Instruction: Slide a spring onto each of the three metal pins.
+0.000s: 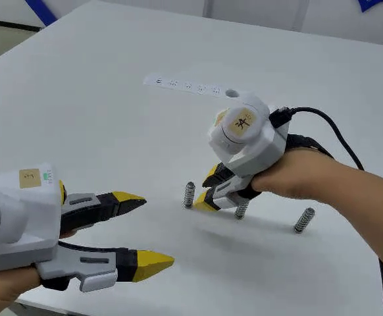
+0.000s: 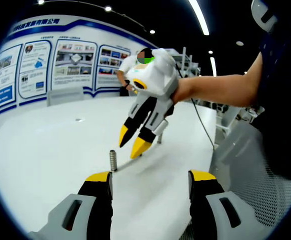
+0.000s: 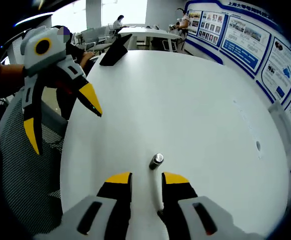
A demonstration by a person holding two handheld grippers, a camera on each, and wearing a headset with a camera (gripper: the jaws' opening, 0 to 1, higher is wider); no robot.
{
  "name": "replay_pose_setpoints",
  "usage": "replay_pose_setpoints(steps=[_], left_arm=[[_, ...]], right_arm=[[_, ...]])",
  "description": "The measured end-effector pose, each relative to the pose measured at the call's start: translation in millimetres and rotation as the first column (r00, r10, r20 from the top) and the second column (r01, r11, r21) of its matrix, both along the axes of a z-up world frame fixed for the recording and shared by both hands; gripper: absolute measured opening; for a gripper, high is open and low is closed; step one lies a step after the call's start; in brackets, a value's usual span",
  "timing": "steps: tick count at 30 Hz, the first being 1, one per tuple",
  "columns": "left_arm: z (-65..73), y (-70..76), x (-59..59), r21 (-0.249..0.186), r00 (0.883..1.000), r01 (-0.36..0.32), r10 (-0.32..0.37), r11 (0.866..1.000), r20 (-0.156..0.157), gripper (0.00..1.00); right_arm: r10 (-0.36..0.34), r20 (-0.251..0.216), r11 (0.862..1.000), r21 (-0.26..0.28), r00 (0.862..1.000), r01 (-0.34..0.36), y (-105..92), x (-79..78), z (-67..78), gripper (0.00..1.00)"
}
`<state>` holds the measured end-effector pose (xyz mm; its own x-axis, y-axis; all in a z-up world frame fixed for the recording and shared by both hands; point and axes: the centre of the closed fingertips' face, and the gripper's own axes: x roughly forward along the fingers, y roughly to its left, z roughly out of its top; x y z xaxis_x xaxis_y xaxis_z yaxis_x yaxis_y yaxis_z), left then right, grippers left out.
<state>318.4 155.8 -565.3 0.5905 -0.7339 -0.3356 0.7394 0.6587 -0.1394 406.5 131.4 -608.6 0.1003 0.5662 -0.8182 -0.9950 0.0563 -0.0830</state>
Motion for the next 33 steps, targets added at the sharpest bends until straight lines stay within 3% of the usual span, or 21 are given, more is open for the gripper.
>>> replay_pose_setpoints(steps=[17,27,33], left_arm=[[-2.0,-1.8,-5.2,0.01,1.0,0.02,-0.02,1.0,-0.013,0.66],[-1.6,-3.7,-5.2,0.006,1.0,0.028,-0.028,1.0,-0.015,0.67],[-1.5,-4.9,-4.5,0.004,0.999,0.03,-0.03,1.0,-0.014,0.67]], right_arm=[[-0.09,-0.017,0.993,0.077,0.996,0.091,-38.7,-30.1,10.5,0.26],[-0.161,-0.029,0.977,0.14,0.987,0.164,-70.0,-44.6,18.3,0.28],[-0.212,-0.024,0.962,0.169,0.977,0.213,-94.7,-45.7,20.9,0.29]])
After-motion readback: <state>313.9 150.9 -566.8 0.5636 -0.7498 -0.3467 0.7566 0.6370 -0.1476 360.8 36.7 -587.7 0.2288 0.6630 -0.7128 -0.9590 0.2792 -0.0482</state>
